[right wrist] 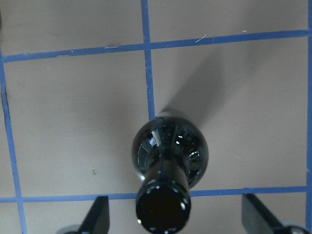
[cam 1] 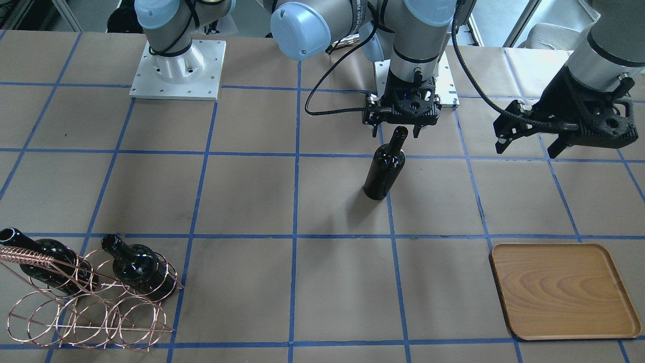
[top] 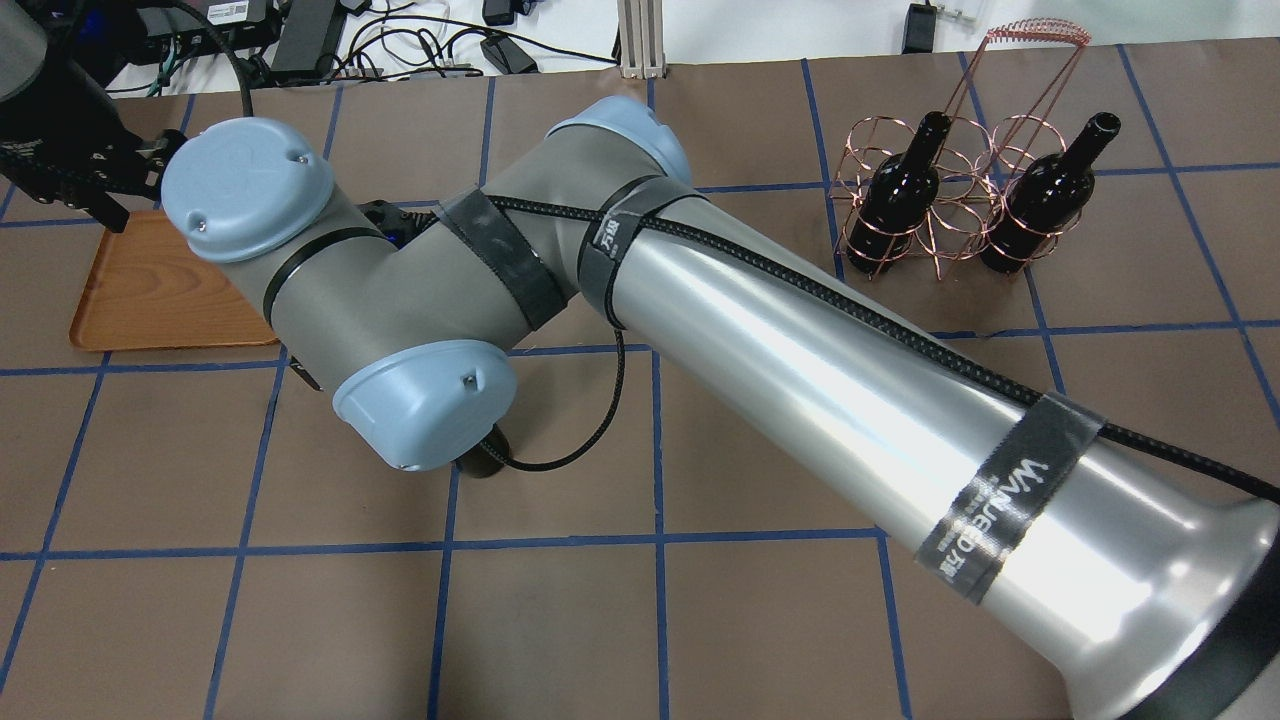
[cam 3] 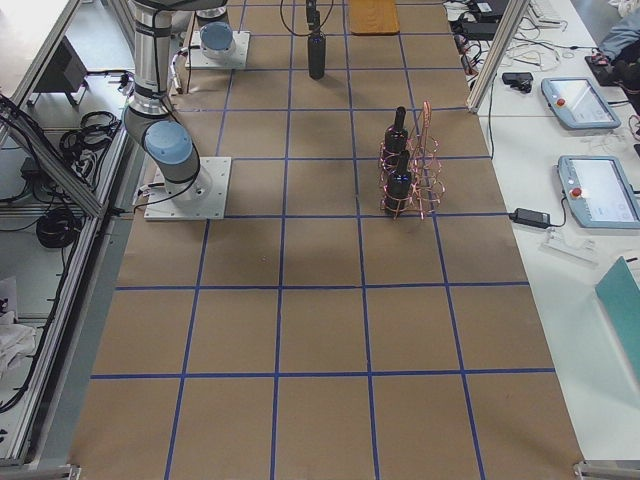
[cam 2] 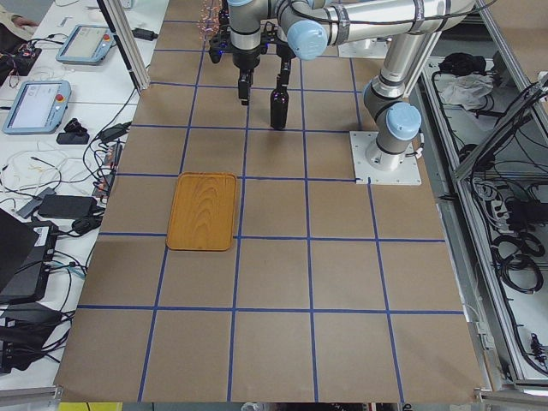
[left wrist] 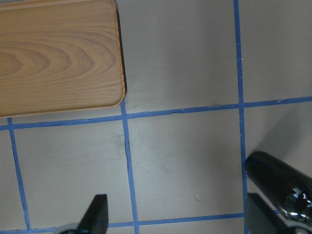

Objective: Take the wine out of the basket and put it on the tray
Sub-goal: 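Lower the bottle upright near the left gripper with the right gripper, then release the bottle and withdraw the right gripper back to the rack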

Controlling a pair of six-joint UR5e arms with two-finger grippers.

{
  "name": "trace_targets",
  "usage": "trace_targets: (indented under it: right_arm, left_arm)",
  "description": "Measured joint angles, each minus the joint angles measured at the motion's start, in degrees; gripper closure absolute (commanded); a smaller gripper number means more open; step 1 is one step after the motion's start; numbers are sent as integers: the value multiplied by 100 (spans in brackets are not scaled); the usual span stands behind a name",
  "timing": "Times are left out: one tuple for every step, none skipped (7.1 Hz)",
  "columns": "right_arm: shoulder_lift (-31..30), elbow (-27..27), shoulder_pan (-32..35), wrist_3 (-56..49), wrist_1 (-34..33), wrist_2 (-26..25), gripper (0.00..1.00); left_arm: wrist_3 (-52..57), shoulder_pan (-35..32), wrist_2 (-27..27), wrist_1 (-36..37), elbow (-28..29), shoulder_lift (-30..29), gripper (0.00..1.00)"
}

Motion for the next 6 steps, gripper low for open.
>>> trace_targets:
  right_arm:
    - [-145, 6, -15, -9, 30, -6, 0]
    - [-340, 27, -70, -31, 175, -16, 0]
    - [-580, 53, -222, -95, 527, -27, 0]
    - [-859, 84, -496, -259, 911, -26, 0]
    - [-1173, 127, -890, -615, 1230, -21, 0]
    - [-1471, 172, -1339, -1109, 1517, -15, 0]
  left_arm:
    - [0, 1, -15, 0, -1, -9, 0]
    - [0, 2, -8, -3, -4, -5, 0]
    - [0, 3, -5, -3, -6, 5, 0]
    - [-11, -9, -19, 0, -5, 23, 0]
    - [-39, -51, -39, -2, -5, 49, 0]
    - [-113, -165, -54, -14, -20, 77, 0]
